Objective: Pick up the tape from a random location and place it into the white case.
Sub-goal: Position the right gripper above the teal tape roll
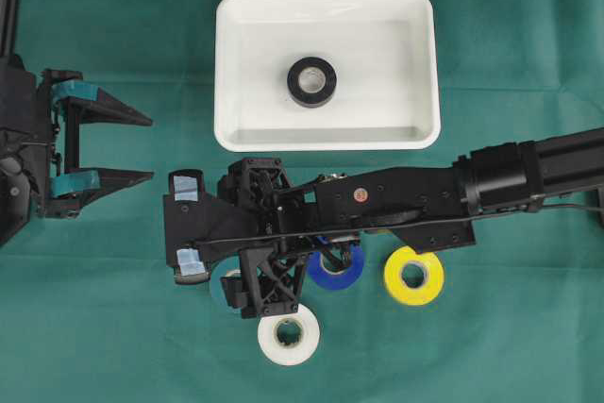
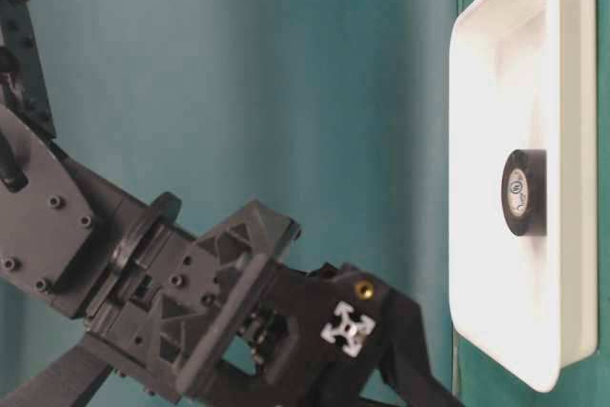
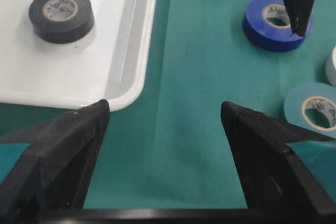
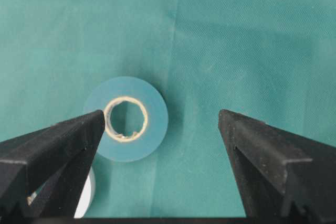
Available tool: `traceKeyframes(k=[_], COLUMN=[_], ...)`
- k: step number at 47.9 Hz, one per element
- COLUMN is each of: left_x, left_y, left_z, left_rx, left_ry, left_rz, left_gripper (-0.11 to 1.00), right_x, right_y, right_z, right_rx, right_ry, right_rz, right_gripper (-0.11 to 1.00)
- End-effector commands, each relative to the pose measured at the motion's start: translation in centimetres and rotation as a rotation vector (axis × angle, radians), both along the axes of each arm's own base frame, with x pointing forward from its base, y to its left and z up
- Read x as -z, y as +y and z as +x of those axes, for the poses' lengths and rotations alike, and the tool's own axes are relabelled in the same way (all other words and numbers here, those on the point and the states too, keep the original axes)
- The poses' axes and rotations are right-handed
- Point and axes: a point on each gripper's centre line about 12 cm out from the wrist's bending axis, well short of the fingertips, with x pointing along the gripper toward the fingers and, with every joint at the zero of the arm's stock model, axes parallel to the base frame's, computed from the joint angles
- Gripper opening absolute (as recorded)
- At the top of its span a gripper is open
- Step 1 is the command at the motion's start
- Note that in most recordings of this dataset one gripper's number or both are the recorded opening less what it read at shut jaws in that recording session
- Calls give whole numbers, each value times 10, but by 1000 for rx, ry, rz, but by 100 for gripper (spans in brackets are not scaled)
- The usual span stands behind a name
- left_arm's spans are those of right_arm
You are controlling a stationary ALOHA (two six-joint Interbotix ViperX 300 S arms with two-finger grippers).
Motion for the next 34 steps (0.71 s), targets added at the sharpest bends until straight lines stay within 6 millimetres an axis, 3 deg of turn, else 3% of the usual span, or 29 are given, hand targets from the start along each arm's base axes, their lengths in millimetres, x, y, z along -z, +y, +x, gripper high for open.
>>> traceKeyframes(k=[1, 34], left_x=[-5, -5], left_y=[1, 1], left_z=[3, 3], left_rx=[-4, -4], left_ry=[-14, -16], left_rz=[-2, -4], left_gripper=[84, 84], right_x=[-19, 26], right_y=[1, 3], right_z=[3, 13], right_rx=[2, 3], right_ry=[-48, 0], right_rz=[10, 4], right_gripper=[93, 93])
